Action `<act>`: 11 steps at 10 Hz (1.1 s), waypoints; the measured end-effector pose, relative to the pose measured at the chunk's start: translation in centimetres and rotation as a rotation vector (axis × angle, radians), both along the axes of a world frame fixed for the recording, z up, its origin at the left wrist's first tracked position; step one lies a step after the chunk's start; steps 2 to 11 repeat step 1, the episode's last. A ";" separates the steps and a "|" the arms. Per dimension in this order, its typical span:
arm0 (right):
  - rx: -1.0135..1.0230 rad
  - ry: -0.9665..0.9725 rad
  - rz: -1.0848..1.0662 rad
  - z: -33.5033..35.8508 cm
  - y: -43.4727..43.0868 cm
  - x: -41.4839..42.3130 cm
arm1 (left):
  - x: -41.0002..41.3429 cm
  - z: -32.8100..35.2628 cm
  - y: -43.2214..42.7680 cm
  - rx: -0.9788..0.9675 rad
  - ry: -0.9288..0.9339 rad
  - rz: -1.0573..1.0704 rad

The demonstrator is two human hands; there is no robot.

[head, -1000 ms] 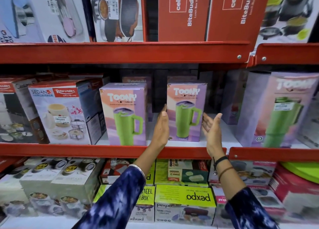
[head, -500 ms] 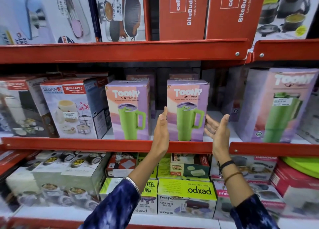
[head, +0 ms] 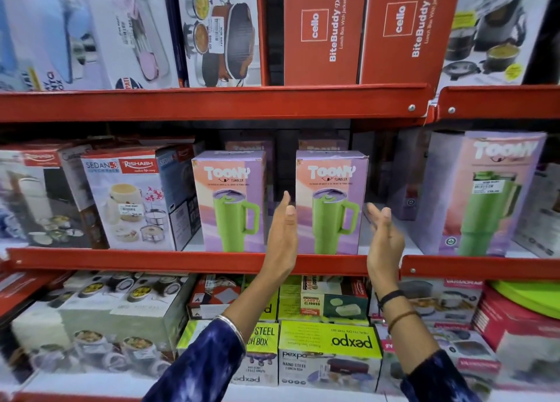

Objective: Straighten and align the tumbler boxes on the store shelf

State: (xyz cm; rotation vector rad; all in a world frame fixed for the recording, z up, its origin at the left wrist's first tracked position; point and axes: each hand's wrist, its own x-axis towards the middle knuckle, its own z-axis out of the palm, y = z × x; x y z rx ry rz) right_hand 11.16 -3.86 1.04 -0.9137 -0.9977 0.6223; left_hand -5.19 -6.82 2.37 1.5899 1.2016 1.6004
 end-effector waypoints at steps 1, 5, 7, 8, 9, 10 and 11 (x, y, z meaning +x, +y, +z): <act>0.203 -0.101 -0.080 2.7 0.0 -0.9 | -1.1 2.6 -0.1 0.264 0.070 0.095; 0.203 -0.101 -0.080 2.7 0.0 -0.9 | -1.1 2.6 -0.1 0.264 0.070 0.095; 0.203 -0.101 -0.080 2.7 0.0 -0.9 | -1.1 2.6 -0.1 0.264 0.070 0.095; 0.203 -0.101 -0.080 2.7 0.0 -0.9 | -1.1 2.6 -0.1 0.264 0.070 0.095; 0.203 -0.101 -0.080 2.7 0.0 -0.9 | -1.1 2.6 -0.1 0.264 0.070 0.095; 0.203 -0.101 -0.080 2.7 0.0 -0.9 | -1.1 2.6 -0.1 0.264 0.070 0.095; 0.203 -0.101 -0.080 2.7 0.0 -0.9 | -1.1 2.6 -0.1 0.264 0.070 0.095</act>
